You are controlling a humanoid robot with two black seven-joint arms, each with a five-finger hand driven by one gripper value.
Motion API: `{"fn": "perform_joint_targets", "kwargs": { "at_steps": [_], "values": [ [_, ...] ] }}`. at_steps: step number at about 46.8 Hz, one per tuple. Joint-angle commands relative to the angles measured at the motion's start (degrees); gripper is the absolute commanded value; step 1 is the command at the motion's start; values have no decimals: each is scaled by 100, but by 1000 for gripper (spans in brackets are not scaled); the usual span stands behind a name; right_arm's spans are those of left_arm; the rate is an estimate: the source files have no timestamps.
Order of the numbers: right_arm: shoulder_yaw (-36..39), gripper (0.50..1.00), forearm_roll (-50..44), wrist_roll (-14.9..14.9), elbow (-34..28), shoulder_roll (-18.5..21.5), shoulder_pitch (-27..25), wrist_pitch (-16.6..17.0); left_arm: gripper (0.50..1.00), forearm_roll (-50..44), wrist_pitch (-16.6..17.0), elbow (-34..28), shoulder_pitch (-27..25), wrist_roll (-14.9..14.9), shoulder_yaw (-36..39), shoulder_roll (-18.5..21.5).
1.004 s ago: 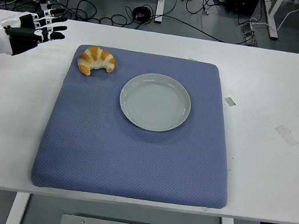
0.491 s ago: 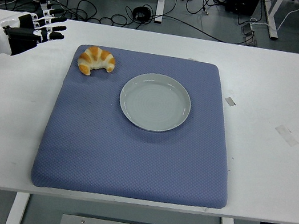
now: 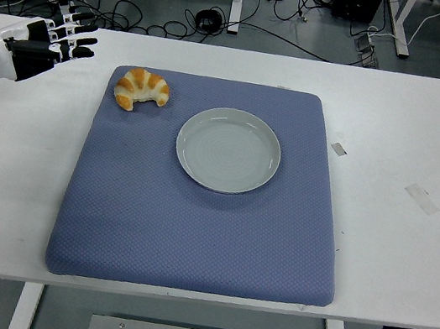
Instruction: Place the bread on the plate
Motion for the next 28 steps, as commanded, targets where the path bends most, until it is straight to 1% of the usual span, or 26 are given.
{"fn": "perform_joint_targets", "kwargs": {
  "at_steps": [1, 28],
  "values": [
    [0, 1000, 0, 0, 0, 0, 0, 0, 977, 0, 0, 0, 1, 0, 0, 0],
    [0, 1000, 0, 0, 0, 0, 0, 0, 975, 9, 17, 0, -78, 0, -44, 9]
  ]
}}
